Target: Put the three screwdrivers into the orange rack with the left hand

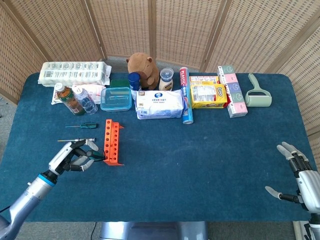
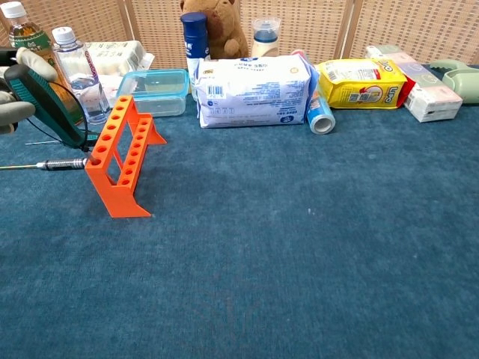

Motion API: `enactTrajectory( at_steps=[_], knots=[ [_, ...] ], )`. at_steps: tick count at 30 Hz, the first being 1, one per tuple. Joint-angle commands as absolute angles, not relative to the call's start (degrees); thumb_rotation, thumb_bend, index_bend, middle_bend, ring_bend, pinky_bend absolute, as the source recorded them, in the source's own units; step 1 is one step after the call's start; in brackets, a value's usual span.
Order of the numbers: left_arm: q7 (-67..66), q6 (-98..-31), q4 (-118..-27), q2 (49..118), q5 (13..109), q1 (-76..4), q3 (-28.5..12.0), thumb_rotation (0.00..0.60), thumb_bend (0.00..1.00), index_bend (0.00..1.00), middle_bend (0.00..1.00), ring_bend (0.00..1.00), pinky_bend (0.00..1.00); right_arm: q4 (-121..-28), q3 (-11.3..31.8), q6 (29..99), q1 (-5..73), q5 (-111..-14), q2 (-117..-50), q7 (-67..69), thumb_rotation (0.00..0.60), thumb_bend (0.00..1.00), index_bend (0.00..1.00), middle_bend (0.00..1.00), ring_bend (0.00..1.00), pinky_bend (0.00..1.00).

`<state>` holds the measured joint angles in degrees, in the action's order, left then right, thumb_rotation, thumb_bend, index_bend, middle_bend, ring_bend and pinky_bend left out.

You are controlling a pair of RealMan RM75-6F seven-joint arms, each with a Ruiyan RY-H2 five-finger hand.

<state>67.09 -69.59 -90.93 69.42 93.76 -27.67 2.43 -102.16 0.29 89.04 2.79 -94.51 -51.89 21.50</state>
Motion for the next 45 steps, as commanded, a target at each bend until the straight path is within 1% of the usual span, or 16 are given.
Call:
enactTrajectory(
  at_steps=[1, 28, 40, 45],
  knots=[
    [67.3, -69.5, -90.5, 69.8, 93.7, -27.7, 2.6, 0.6, 0.42, 0.61, 0.97, 1.0, 1.0, -102.1, 0.3, 89.0, 2.8, -94.5, -51.9, 21.5, 0.6, 0.02, 0.07, 0.03, 0.0, 0.0],
    [61.9, -66.4, -91.3, 71.0, 90.4, -28.2, 1.7, 0.6, 0.42, 0.6, 0.97, 1.0, 1.0, -102.0, 0.4, 89.0, 2.8, -94.3, -51.6, 22.7, 0.6, 0.02, 0.07, 0.03, 0.0, 0.0],
    [61.5, -66.2, -91.5, 70.6, 90.7, -28.1, 1.6, 0.6, 0.42, 0.37, 0.97, 1.0, 1.0, -101.9, 0.4, 89.2, 2.7, -94.4, -51.5, 22.9, 0.6, 0.02, 0.07, 0.03, 0.0, 0.0],
    [61.4, -66.4, -91.1, 70.6, 91.4, -28.1, 1.8, 0.6, 0.39, 0.27, 0.97, 1.0, 1.0, -102.0, 0.3, 89.0, 2.8, -94.5, -51.5, 22.9, 0.6, 0.02, 0.07, 0.03, 0.0, 0.0]
  ],
)
